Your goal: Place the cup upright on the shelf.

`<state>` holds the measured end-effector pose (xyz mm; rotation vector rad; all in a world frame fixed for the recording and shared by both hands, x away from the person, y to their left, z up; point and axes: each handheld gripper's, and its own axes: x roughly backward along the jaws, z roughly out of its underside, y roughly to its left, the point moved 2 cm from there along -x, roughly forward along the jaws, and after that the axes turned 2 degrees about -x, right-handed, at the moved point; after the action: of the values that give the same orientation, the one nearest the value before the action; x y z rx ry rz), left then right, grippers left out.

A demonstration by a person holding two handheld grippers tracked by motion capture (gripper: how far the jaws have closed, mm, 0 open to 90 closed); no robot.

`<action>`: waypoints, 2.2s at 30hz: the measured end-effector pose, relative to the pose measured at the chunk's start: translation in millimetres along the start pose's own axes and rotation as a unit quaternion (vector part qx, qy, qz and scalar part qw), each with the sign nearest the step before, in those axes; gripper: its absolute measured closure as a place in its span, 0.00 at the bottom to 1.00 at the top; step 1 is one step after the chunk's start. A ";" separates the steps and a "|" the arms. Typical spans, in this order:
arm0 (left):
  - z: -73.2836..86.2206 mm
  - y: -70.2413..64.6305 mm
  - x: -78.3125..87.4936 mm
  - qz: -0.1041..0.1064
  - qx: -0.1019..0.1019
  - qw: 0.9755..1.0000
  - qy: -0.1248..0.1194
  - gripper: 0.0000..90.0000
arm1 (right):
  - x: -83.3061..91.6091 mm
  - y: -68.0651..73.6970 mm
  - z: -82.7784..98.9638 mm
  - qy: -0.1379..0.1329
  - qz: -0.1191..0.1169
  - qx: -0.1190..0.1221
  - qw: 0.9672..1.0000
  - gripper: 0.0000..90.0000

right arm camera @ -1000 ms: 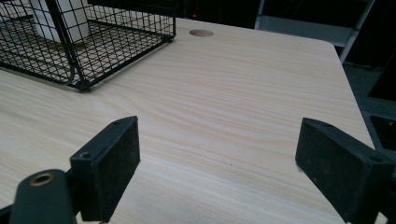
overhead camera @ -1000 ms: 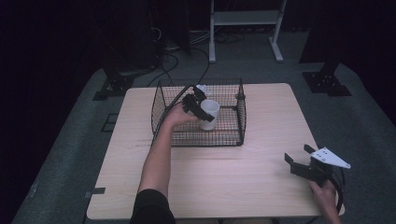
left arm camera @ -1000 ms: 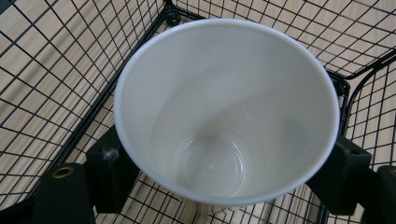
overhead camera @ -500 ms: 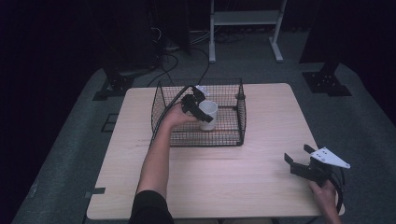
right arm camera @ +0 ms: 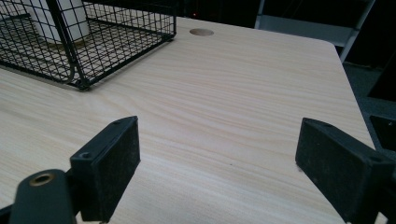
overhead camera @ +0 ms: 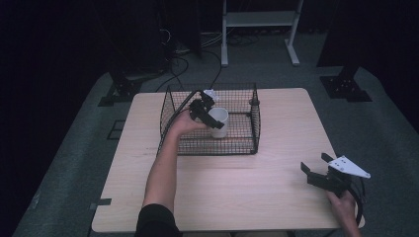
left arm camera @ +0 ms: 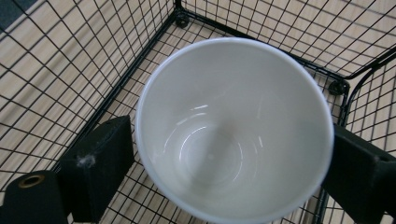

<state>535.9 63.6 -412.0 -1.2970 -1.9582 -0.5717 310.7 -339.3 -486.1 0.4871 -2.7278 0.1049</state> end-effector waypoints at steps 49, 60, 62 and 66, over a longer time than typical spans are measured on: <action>26.3 -69.3 88.9 -0.059 -0.026 0.992 -0.108 0.09 | 0.0 -0.8 0.0 0.000 0.004 -0.003 1.000 0.14; 44.7 -82.7 97.0 -0.064 -0.019 0.991 -0.116 0.09 | 0.0 -0.7 0.0 0.001 0.004 -0.003 1.000 0.14; 47.5 -84.1 98.2 -0.061 -0.017 0.992 -0.111 0.09 | 0.0 -0.8 0.0 0.001 0.004 -0.004 1.000 0.14; 52.7 -90.1 101.8 -0.065 -0.019 0.991 -0.119 0.09 | 0.0 -0.7 0.0 0.001 0.005 -0.004 1.000 0.14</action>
<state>411.7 125.5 -367.3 -1.3173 -2.2507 -0.5405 311.0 -339.9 -486.1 0.4718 -2.7285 0.0965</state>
